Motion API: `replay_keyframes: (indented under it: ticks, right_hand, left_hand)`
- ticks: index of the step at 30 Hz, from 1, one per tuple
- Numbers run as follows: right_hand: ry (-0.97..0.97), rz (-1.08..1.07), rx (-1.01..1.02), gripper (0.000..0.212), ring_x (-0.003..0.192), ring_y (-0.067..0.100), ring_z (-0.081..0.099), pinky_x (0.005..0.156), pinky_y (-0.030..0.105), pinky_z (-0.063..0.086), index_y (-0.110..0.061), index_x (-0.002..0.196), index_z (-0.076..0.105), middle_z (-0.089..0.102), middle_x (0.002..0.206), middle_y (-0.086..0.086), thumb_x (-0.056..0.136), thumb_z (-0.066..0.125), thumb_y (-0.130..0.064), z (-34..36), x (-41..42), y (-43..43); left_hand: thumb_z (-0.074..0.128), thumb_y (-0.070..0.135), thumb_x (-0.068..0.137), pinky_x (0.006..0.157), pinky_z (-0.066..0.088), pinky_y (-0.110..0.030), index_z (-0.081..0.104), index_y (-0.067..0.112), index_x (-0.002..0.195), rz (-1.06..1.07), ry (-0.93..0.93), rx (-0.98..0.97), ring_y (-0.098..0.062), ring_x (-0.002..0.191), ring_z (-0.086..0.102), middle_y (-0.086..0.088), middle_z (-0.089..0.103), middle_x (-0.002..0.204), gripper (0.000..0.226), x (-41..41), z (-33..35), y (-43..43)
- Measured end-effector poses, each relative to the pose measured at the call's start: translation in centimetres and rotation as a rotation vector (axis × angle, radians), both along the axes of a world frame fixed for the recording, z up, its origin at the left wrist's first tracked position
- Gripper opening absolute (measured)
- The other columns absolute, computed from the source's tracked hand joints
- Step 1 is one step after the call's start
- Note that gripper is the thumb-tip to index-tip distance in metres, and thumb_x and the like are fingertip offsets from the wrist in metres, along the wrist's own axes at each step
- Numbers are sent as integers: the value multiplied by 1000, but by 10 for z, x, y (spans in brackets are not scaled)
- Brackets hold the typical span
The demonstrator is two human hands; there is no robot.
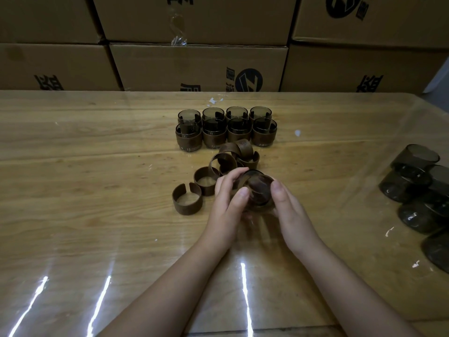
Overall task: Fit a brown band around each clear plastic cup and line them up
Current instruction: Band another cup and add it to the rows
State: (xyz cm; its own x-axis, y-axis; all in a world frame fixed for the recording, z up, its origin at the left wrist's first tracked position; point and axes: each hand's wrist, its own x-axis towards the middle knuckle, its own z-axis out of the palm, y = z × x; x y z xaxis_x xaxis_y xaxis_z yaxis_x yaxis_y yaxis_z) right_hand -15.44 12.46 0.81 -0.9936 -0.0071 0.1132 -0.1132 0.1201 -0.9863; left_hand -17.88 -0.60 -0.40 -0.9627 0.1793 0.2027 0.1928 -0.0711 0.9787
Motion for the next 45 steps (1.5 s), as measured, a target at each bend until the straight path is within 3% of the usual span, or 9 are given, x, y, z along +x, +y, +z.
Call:
replay_keyframes:
  ticks: [2,5,9,17,31,35,38,42,45]
  right_hand:
    - [10,-15,-27,58,104,0,62,88,19,49,-34,114,61,69,106,-20,77,35,-70,0,1,-1]
    - [28,-27,-57,53,100,-4,62,81,10,46,-34,110,62,69,101,-23,79,33,-67,-2,1,-3]
    - [55,-70,-80,52,98,-6,62,78,7,44,-31,107,63,69,101,-23,82,32,-64,-5,1,-4]
    - [51,-150,-59,40,87,-12,61,71,1,41,-31,92,65,69,88,-28,93,28,-46,-9,0,-3]
    - [49,-257,-21,46,78,-16,59,64,-2,39,-32,84,64,68,78,-27,97,24,-50,-12,2,-7]
    - [46,-286,-31,46,74,-14,59,62,0,39,-31,79,64,67,72,-14,87,25,-54,-10,1,-7]
    - [55,-293,-11,44,74,-16,58,62,-1,38,-31,80,63,65,73,-14,90,25,-52,-11,1,-7]
    - [31,-284,-33,38,77,0,61,66,9,46,-24,82,64,68,82,1,103,34,-32,-12,-1,-3]
    - [51,-259,-12,36,77,-1,60,65,9,45,-18,86,66,67,86,6,104,36,-24,-9,-2,0]
  left_hand:
    - [46,62,70,65,49,-7,50,40,116,14,48,-29,14,102,52,3,43,123,52,1,1,0]
    - [43,60,73,73,42,1,48,39,117,30,99,-80,22,102,45,3,43,121,49,2,1,0]
    - [39,61,76,84,34,2,48,42,117,38,134,-136,20,107,42,6,42,122,46,2,-1,0]
    - [39,61,77,84,38,-2,44,44,120,24,160,-150,20,106,43,13,39,122,46,4,-2,0]
    - [40,54,83,82,34,3,38,37,124,64,262,-226,22,106,42,10,38,123,44,9,-2,2]
    - [40,53,84,82,33,3,38,31,128,76,279,-253,22,106,41,8,37,123,50,8,-4,3]
    - [40,53,84,84,32,3,36,35,127,79,285,-263,21,107,40,3,38,124,48,9,-5,3]
    - [43,50,85,86,32,2,35,40,126,78,316,-314,18,111,39,-1,37,129,43,11,-3,2]
    - [50,49,81,92,34,-3,35,37,127,54,264,-235,13,117,42,-4,42,132,50,10,-1,3]
